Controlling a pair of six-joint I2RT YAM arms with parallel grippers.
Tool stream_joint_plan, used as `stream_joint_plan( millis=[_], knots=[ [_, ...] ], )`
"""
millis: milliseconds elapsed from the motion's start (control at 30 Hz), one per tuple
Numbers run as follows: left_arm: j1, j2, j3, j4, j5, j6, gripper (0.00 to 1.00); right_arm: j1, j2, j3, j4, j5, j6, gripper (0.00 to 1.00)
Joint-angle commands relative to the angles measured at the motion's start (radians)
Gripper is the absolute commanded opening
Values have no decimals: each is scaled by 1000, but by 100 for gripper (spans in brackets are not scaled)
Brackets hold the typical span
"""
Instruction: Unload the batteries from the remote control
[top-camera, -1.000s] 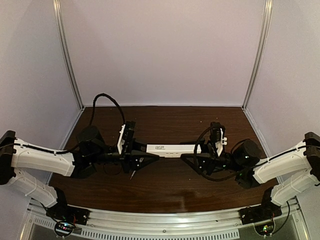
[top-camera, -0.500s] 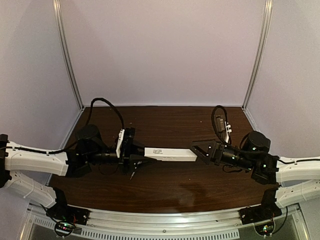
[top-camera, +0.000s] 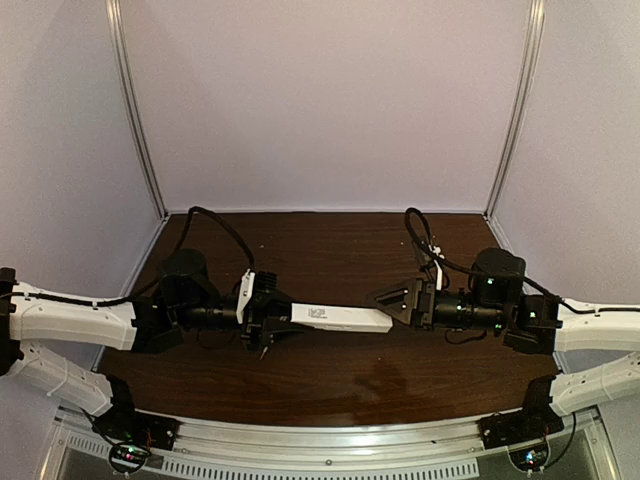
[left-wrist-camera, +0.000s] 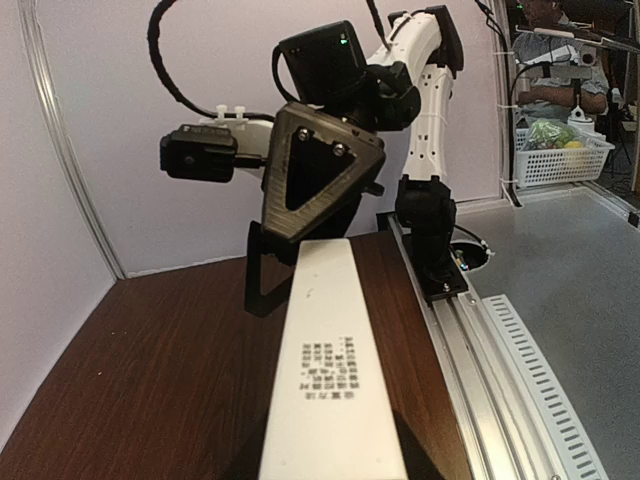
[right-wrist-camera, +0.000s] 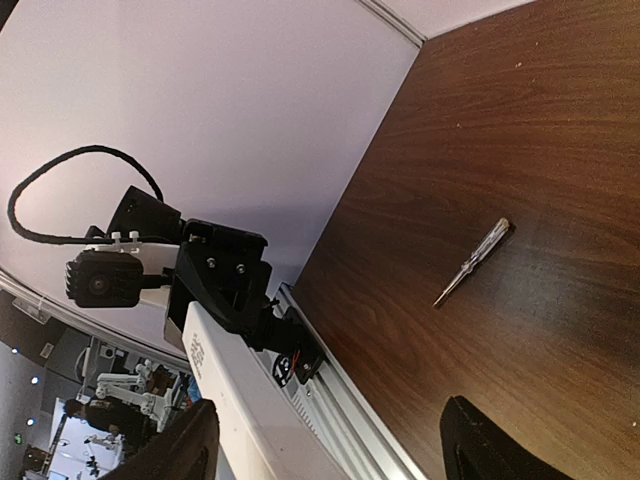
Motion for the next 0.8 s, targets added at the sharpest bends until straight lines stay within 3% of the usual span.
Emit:
stream_joint_plan(
  millis=[0, 167, 433, 767],
  knots=[
    [7, 12, 49, -5, 22, 70, 0, -5, 33, 42, -49, -94, 36, 75],
    [7, 35, 79, -52, 22, 90, 0, -3, 73, 61, -43, -171, 31, 65],
    [6, 56, 103, -80, 4, 100, 0, 4, 77, 64, -48, -234, 17, 63],
    [6, 79, 118, -89, 13, 103, 0, 6, 76, 56, -68, -224, -11, 39]
  ],
)
